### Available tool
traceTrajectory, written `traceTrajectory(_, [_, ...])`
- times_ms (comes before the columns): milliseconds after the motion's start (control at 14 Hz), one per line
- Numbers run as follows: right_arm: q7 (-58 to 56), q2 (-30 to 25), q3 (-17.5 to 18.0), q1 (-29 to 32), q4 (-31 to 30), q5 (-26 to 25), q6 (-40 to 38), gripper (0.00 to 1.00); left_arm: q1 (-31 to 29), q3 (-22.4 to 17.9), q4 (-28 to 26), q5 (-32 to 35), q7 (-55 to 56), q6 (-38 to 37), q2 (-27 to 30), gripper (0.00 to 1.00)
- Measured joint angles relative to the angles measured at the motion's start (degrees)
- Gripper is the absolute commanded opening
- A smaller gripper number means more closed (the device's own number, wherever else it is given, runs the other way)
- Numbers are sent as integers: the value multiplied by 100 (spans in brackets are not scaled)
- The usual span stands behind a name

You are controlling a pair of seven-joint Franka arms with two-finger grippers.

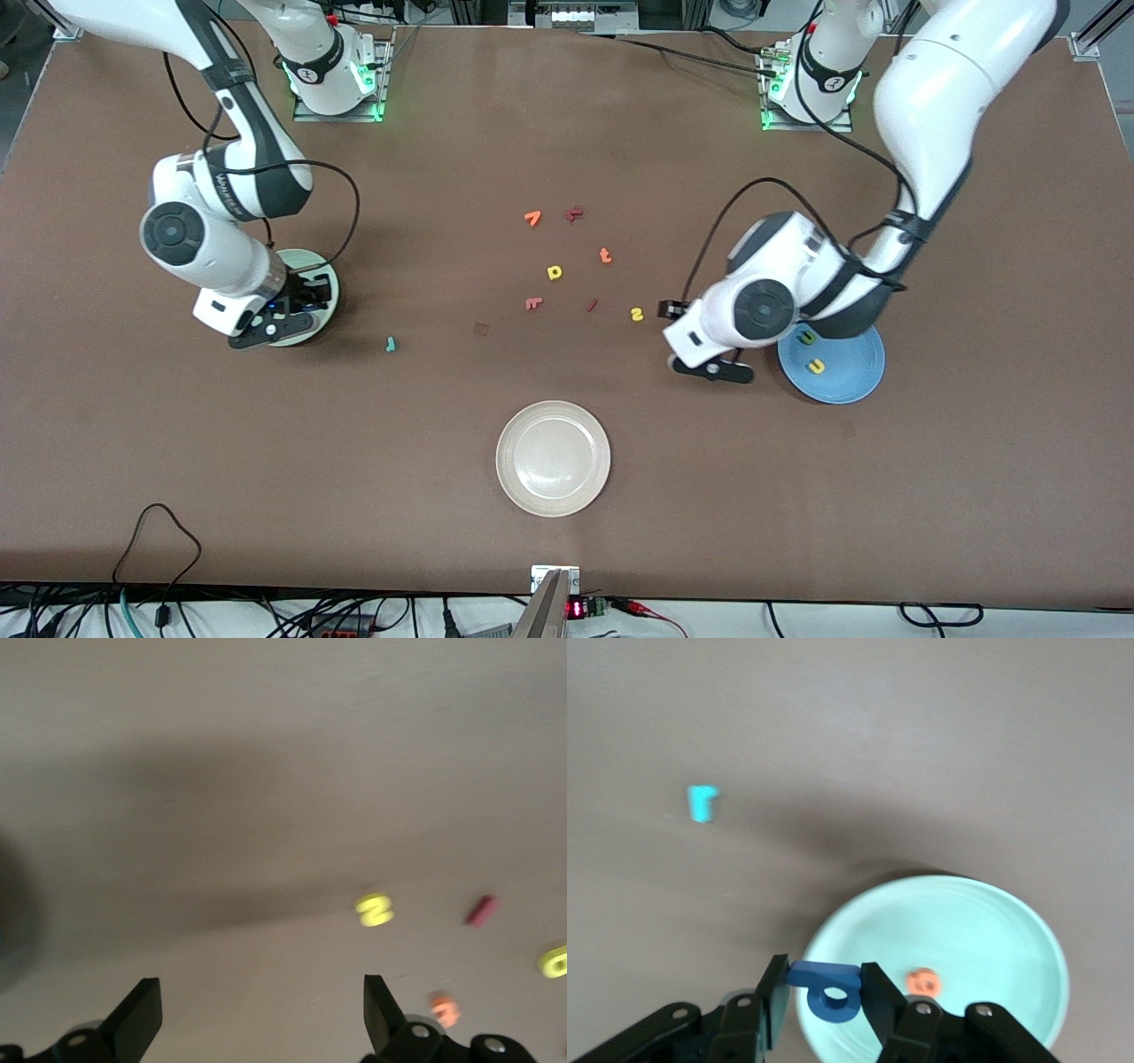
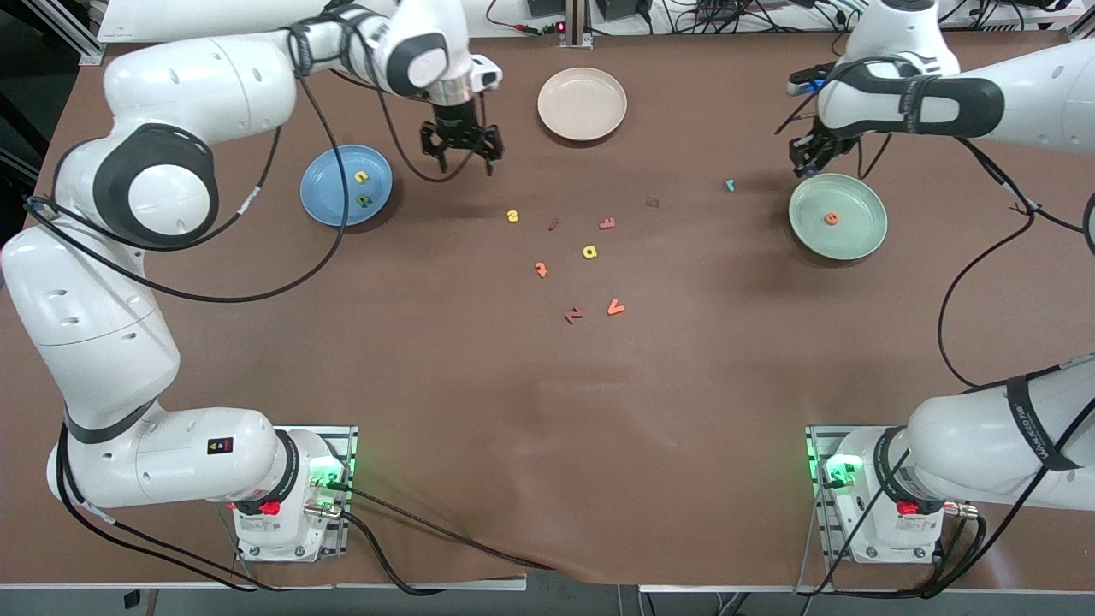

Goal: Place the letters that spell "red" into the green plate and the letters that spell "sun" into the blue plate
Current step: 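Place the p on the green plate while the left gripper places the u, then grasp the cyan r with the right gripper while the left gripper grasps the s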

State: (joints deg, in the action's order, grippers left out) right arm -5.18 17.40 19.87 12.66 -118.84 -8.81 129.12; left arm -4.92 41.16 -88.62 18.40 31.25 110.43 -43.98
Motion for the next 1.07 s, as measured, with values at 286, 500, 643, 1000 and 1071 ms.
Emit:
traceTrajectory(286, [-289, 456, -27, 475, -92, 0, 202, 74, 442, -130, -405, 2, 960, 848, -162, 100])
traceTrajectory(500, [-290, 697, -13, 478, -105, -2, 443, 100, 596, -297, -627, 17, 1154, 1298, -193, 80])
traceTrajectory(643, [-290, 664, -4, 477, -93, -5, 465, 100, 608, -408, -827, 274, 1169, 1653, -233, 74])
traceTrajectory(1000, [-217, 110, 97, 409, -19, 30, 462, 100, 713, -489, -911, 469, 1363, 1790, -354, 69])
traceTrajectory(1071, [-52, 41, 142, 306, -20, 56, 473, 100, 744, -489, -911, 470, 1398, 1794, -371, 63])
